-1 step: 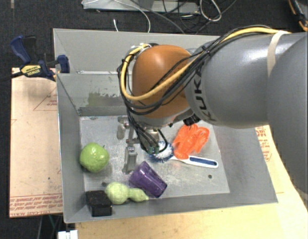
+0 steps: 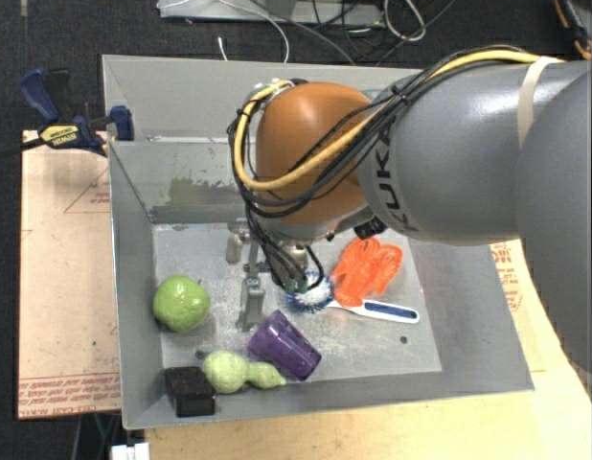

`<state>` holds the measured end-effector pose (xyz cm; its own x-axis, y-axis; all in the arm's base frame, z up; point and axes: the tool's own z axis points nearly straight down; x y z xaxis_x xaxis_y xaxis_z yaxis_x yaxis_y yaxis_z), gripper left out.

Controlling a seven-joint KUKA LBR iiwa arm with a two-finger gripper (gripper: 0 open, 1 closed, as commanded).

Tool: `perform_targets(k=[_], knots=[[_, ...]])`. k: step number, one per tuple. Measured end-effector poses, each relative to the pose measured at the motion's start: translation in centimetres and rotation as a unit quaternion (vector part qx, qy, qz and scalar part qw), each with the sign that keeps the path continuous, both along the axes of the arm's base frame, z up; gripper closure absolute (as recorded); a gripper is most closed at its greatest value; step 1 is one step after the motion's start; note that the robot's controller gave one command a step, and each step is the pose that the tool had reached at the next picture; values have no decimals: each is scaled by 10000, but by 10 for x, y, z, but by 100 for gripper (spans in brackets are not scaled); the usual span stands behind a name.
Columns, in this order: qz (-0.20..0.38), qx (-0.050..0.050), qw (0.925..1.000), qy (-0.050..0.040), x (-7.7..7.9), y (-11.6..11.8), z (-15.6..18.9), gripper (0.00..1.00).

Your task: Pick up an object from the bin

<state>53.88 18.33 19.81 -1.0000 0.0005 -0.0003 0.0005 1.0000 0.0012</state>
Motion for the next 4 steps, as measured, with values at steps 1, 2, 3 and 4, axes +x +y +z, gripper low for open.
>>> perform_targets(k=[1, 2, 3, 4], knots=[[-1327, 4, 9912, 2, -9, 39, -78, 0], [685, 4, 9977, -16, -4, 61, -65, 0], [-2228, -2, 9749, 22, -13, 65, -93, 0], [20, 18, 10000, -29, 3, 68, -130, 0]])
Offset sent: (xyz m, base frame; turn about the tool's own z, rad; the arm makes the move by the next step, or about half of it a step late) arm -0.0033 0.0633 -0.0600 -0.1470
